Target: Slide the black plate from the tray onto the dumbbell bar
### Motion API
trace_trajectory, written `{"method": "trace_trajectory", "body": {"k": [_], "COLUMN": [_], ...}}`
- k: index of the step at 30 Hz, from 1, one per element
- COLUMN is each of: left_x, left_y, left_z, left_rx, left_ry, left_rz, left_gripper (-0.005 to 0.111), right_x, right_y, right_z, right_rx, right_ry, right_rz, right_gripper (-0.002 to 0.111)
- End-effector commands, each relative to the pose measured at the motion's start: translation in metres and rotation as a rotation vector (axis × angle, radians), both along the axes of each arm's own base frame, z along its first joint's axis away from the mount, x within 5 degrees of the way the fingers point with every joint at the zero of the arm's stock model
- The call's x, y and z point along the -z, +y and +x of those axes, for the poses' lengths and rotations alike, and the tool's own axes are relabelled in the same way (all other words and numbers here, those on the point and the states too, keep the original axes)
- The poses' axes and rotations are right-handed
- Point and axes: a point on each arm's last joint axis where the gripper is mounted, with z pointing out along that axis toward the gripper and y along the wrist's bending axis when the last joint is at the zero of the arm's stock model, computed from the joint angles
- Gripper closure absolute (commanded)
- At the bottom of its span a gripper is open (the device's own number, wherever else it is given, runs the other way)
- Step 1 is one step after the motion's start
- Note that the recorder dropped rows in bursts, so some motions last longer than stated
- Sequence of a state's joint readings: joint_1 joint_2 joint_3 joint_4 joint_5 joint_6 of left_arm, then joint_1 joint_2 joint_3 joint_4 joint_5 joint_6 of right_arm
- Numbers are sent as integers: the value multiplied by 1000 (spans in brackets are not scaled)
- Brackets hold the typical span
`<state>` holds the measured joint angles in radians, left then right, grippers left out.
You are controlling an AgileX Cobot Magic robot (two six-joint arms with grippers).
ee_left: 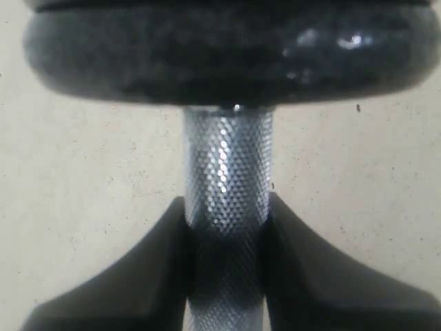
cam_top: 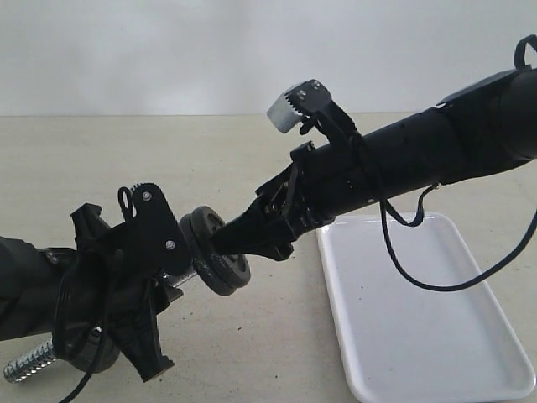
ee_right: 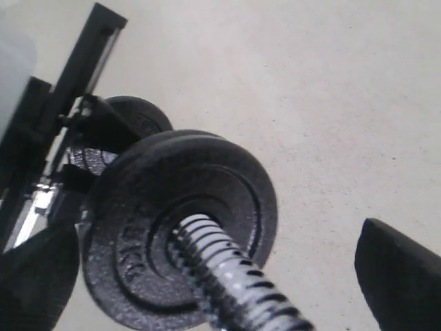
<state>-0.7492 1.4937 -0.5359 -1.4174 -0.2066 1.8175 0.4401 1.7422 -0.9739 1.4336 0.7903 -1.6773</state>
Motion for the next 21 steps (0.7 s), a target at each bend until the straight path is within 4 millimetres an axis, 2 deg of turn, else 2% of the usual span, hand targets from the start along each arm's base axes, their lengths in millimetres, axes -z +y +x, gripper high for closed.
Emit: {"method": "trace_trajectory", "body": {"k": [1, 6, 8, 10, 12, 14, 16, 21], "left_x": [-26, -25, -25, -24, -24, -24, -24, -23], "left_y": [3, 7, 8, 8, 8, 8, 6, 2], "left_z": [11, 11, 11, 11, 11, 11, 10, 8], "left_rx": [-117, -237, -291, -334, -371, -410, -448, -483], "left_ry": [-114, -74, -49, -31, -18, -1, 30, 96], "left_rz": [-43, -96, -139, -177, -213, -254, -310, -398], "left_gripper": [102, 102, 102, 102, 102, 102, 102, 102], "right_x": [-13, -32, -38, -43, -47, -49, -51, -47], "right_y": [-7, -15, -18, -20, -22, -23, -24, -26], "right_z": [8, 10, 10, 10, 10, 10, 9, 5], "right_rx": [141, 270, 308, 347, 385, 408, 412, 391], "right_ry": [-49, -89, -97, -98, -80, -72, -64, -38], "right_rz": [-32, -33, -30, -24, -11, -6, 0, -60], "right_gripper": [10, 10, 14, 28, 48, 76, 109, 109]}}
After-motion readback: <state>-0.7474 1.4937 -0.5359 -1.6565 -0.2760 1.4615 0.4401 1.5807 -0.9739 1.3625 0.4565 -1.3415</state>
